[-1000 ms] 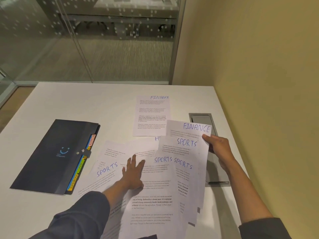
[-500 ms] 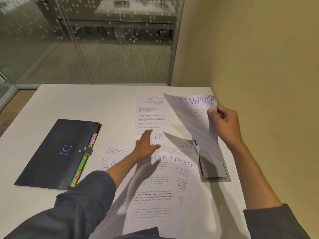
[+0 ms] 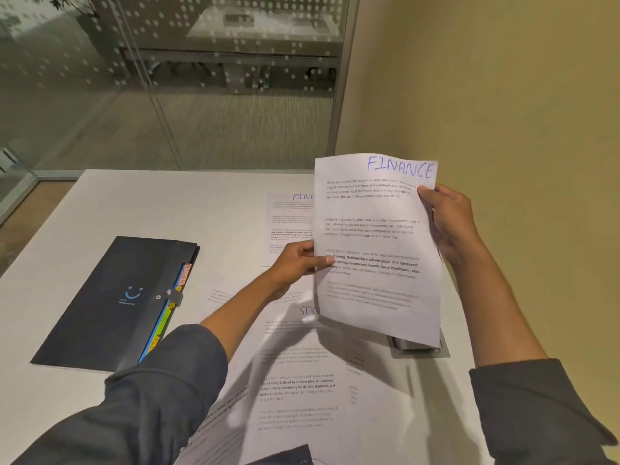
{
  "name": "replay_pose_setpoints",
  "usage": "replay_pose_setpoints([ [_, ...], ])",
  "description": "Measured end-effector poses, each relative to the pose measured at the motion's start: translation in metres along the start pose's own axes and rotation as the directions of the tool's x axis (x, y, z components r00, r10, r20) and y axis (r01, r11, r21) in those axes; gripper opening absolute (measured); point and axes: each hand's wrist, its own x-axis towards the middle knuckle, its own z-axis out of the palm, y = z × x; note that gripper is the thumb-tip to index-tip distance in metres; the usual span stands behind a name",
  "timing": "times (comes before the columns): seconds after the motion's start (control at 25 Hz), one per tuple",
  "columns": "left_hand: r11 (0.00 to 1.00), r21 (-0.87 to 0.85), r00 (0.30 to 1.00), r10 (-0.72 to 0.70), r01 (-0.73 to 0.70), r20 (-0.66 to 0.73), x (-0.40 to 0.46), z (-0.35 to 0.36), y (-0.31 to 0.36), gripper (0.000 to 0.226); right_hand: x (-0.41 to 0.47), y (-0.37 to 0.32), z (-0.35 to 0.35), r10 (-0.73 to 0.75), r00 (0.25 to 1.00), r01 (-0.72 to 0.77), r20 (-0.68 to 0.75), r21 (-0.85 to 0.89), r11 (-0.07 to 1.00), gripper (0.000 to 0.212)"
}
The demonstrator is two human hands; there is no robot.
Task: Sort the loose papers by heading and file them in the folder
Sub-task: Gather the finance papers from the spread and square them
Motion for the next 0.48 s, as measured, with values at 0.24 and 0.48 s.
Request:
replay_pose_setpoints([
  [0.24, 0.994, -0.102, 0.96, -0.002, -0.027, -0.279, 0.001, -0.007, -0.011, 0.021, 0.004, 0.046, -0.005, 0.087, 0.992, -0.105, -0.095, -0.197, 0.975, 0.01],
  [0.48, 0.993, -0.083, 0.911, -0.114, 0.088, -0.396, 0.008, -0.02, -0.043, 0.02, -0.036, 0.152, -0.007, 0.249, 0.966, -0.245, -0.074, -0.579, 0.778, 0.003],
])
